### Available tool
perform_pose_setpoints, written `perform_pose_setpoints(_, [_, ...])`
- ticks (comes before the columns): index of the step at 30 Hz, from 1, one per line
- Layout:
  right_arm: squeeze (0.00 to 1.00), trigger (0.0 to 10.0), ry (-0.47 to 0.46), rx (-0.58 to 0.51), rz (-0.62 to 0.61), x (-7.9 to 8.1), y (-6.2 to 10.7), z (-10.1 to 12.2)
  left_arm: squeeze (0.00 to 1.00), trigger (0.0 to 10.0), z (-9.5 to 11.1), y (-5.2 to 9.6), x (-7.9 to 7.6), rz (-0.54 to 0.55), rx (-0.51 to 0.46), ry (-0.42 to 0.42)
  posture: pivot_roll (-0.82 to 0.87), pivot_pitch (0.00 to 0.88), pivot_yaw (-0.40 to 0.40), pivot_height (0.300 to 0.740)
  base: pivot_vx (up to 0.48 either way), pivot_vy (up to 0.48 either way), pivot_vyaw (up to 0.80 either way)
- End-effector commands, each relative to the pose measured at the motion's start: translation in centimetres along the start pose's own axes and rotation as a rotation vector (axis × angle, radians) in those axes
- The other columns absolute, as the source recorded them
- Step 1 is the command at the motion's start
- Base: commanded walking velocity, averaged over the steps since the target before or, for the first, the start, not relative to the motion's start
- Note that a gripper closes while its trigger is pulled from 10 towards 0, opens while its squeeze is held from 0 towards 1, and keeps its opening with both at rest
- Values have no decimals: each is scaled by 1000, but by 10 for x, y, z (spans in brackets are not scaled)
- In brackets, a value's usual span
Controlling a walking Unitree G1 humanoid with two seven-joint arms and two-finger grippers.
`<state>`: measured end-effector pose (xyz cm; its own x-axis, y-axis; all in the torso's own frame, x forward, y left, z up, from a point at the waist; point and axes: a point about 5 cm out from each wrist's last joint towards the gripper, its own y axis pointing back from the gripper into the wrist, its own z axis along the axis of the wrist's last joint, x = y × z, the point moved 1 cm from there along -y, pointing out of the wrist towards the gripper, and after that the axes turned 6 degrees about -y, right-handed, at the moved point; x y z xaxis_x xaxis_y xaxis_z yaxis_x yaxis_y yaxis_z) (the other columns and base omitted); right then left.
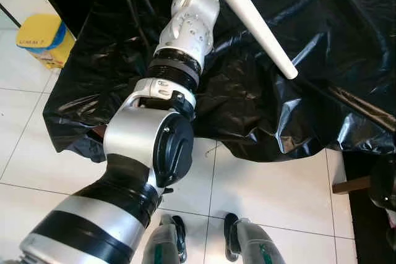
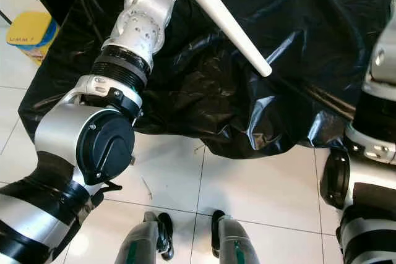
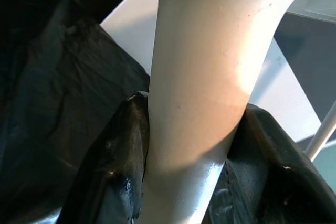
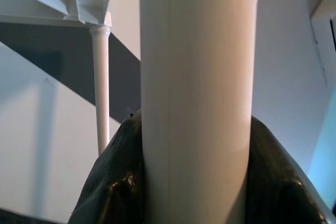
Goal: Building children table
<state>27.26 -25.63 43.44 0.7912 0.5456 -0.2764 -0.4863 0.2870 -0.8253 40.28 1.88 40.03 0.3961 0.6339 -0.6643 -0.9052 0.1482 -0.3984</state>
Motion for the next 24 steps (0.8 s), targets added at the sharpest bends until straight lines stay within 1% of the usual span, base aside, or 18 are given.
perform_pose_setpoints(1, [0, 0, 49, 236, 151, 30, 30, -56, 0, 0, 75, 15, -90, -619, -334, 126, -93, 183, 52, 740, 0, 0, 0])
perform_pose_setpoints(3, [0, 0, -7, 389, 176, 40, 62, -93, 0, 0, 59, 19, -101, -673, -264, 109, -77, 185, 61, 740, 0, 0, 0])
perform_pose_setpoints(5, [0, 0, -7, 389, 176, 40, 62, -93, 0, 0, 59, 19, -101, -673, -264, 109, -77, 185, 61, 740, 0, 0, 0])
perform_pose_setpoints(6, [0, 0, -94, 476, 169, 45, 76, -108, 0, 0, 51, 22, -106, -699, -236, 97, -70, 185, 62, 740, 0, 0, 0])
perform_pose_setpoints(7, [0, 0, -126, 516, 171, 50, 86, -119, 0, 0, 42, 23, -109, -716, -202, 91, -64, 186, 65, 740, 0, 0, 0])
perform_pose_setpoints(8, [0, 0, -126, 516, 171, 50, 86, -119, 0, 0, 42, 23, -109, -716, -202, 91, -64, 186, 65, 740, 0, 0, 0])
perform_pose_setpoints(9, [0, 0, -204, 568, 161, 55, 94, -128, 0, 0, 35, 25, -111, -731, -178, 82, -60, 184, 69, 740, 0, 0, 0])
perform_pose_setpoints(11, [0, 0, -204, 568, 161, 55, 94, -128, 0, 0, 35, 25, -111, -731, -178, 82, -60, 184, 69, 740, 0, 0, 0])
perform_pose_setpoints(12, [0, 0, -334, 662, 156, 64, 106, -144, 0, 0, 23, 28, -116, -753, -127, 75, -54, 179, 80, 740, 0, 0, 0])
perform_pose_setpoints(13, [0, 0, -416, 684, 154, 69, 108, -148, 0, 0, 18, 30, -120, -772, -112, 66, -52, 177, 83, 740, 0, 0, 0])
perform_pose_setpoints(14, [0, 0, -416, 684, 154, 69, 108, -148, 0, 0, 18, 30, -120, -772, -112, 66, -52, 177, 83, 740, 0, 0, 0])
perform_pose_setpoints(15, [0, 0, -486, 721, 147, 74, 110, -153, 0, 0, 14, 32, -123, -781, -95, 63, -55, 177, 85, 740, 0, 0, 0])
perform_pose_setpoints(17, [0, 0, -518, 722, 168, 78, 111, -154, 0, 0, 11, 34, -125, -794, -81, 68, -55, 175, 86, 740, 0, 0, 0])
perform_pose_setpoints(19, [0, 0, -676, 781, 183, 89, 114, -156, 0, 0, 3, 37, -130, -815, -53, 54, -51, 178, 94, 740, 0, 0, 0])
perform_pose_setpoints(20, [0, 0, -728, 794, 185, 92, 116, -156, 0, 0, 0, 38, -131, -820, -45, 48, -51, 178, 94, 740, 0, 0, 0])
perform_pose_setpoints(22, [0, 0, -728, 794, 185, 92, 116, -156, 0, 0, 0, 38, -131, -820, -45, 48, -51, 178, 94, 740, 0, 0, 0])
perform_pose_setpoints(23, [0, 0, -772, 814, 194, 96, 117, -158, 0, 0, -5, 39, -133, -825, -25, 24, -49, 182, 96, 740, 0, 0, 0])
perform_pose_setpoints(24, [0, 0, -772, 814, 194, 96, 117, -158, 0, 0, -5, 39, -133, -825, -25, 24, -49, 182, 96, 740, 0, 0, 0])
